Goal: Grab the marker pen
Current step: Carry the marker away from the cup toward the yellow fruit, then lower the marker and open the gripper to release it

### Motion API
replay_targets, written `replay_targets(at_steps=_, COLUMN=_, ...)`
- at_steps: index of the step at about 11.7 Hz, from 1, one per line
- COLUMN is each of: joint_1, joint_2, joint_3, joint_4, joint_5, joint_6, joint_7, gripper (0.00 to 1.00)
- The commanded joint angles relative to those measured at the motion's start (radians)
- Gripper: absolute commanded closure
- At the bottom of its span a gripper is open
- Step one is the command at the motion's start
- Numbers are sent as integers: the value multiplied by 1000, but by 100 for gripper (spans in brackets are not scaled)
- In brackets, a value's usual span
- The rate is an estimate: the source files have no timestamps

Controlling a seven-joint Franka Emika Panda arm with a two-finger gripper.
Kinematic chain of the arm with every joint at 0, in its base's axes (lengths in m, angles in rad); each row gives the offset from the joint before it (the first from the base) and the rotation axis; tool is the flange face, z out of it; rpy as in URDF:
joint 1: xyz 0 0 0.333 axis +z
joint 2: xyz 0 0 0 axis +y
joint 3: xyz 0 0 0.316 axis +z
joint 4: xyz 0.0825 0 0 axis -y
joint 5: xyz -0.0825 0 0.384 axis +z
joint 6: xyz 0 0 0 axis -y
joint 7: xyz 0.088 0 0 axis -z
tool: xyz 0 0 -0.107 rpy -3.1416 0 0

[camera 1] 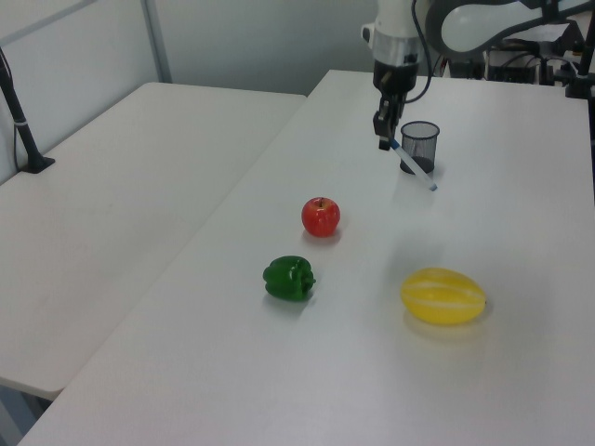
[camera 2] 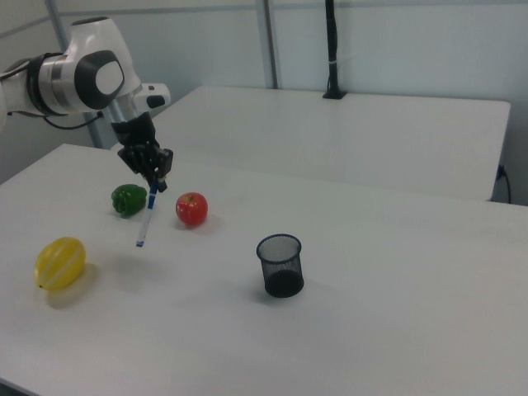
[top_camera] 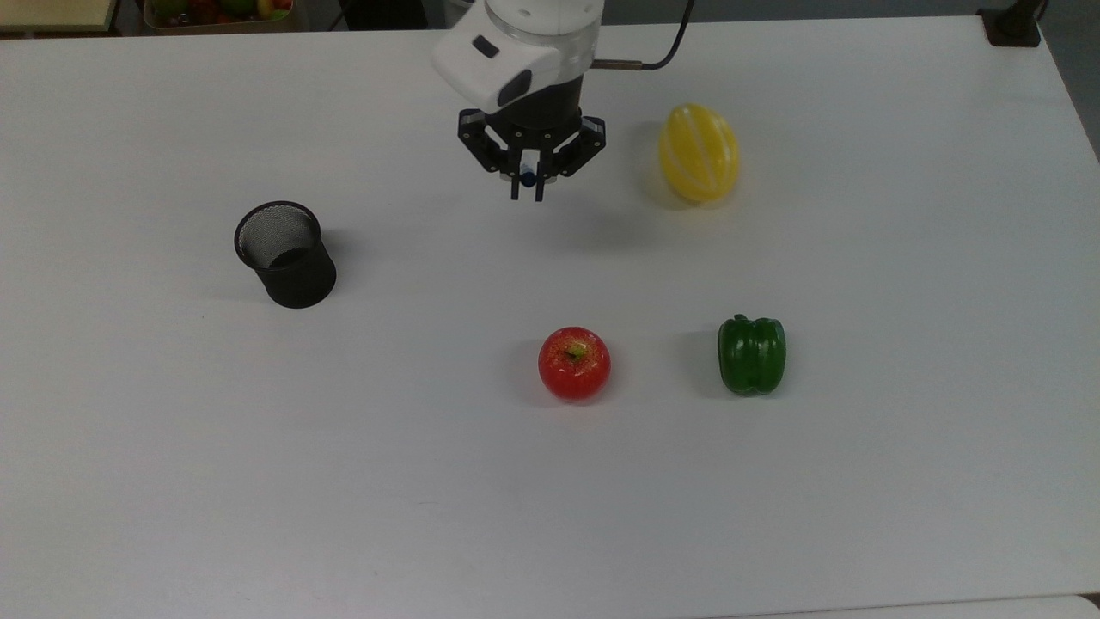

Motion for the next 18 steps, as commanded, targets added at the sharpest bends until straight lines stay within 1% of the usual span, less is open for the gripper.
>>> replay_targets(at_steps=1, joint_1=11, joint_2=23, joint_3=16, joint_4=-20, joint_5=25, joint_6=-94, joint_7=11, gripper=92)
replay_targets(at_steps=2, joint_1=9, joint_2=41, joint_3=16, joint_4=-20, joint_5=37, joint_6=-113, joint_7=8, gripper=92)
replay_targets(at_steps=4, joint_1=8, joint_2=84, joint_3=16, joint_4=-23, joint_5=38, joint_6=-108, joint_7=5, gripper=91)
replay_targets(at_steps=10, joint_1=3, joint_2=106, joint_3=13, joint_4=-19, joint_5=37, joint_6=-90, joint_7=2, gripper=89)
replay_targets(at_steps=11, joint_1=5, joint_2=106, joint_3=13, joint_4=-19, joint_5=37, joint_6=-90, joint_7=2, gripper=85)
replay_targets(at_steps=12, joint_1=3, joint_2=106, joint_3=13, joint_4=-19, joint_5=37, joint_6=-90, joint_7=3, gripper=79)
replay_targets(at_steps=13, joint_1=5, joint_2=107, joint_3=13, joint_4=-17, joint_5=35, joint_6=-88, joint_7=11, gripper=64)
replay_targets(at_steps=14, joint_1=3, joint_2=107, joint_3=13, joint_4=-17, joint_5=32, joint_6=-88, joint_7=11, gripper=38)
replay_targets(at_steps=15, joint_1=6, joint_2=107, joint_3=13, joint_4=-17, joint_5=22, joint_6=-90, joint_7=14, gripper=0)
replay_targets(at_steps=18, joint_1=5, joint_2=109, joint_3=13, joint_4=-17, joint_5=22, joint_6=-91, joint_7=9, gripper=0)
